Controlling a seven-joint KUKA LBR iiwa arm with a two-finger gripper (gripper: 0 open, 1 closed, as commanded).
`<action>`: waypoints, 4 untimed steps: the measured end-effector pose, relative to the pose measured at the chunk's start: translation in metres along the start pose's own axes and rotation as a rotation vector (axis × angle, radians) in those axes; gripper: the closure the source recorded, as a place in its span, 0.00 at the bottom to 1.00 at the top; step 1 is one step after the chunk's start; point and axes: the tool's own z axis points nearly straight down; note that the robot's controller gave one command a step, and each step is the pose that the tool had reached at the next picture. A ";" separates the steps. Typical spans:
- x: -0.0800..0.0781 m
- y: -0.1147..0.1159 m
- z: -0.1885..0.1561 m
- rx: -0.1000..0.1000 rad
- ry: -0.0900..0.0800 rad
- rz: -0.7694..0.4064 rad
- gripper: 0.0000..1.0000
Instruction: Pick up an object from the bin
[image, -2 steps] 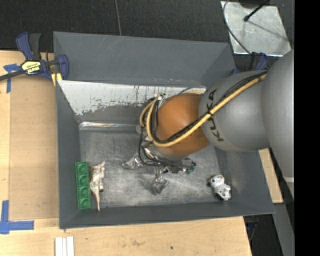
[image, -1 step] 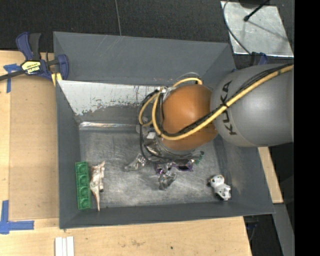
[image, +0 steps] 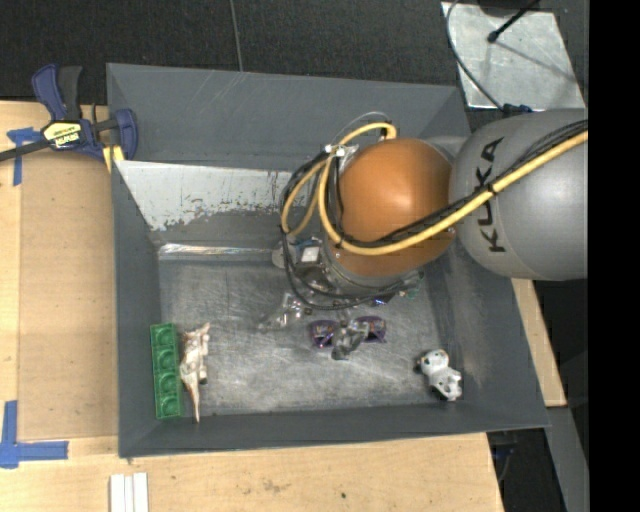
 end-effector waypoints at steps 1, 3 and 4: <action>0.007 -0.030 -0.001 0.011 -0.008 0.179 0.00; 0.033 -0.044 0.008 -0.008 0.005 0.067 0.00; 0.046 -0.084 -0.010 0.017 -0.009 0.121 0.00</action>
Offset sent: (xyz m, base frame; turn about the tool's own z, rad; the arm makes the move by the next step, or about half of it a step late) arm 0.0150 -0.0859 -0.0791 -0.0344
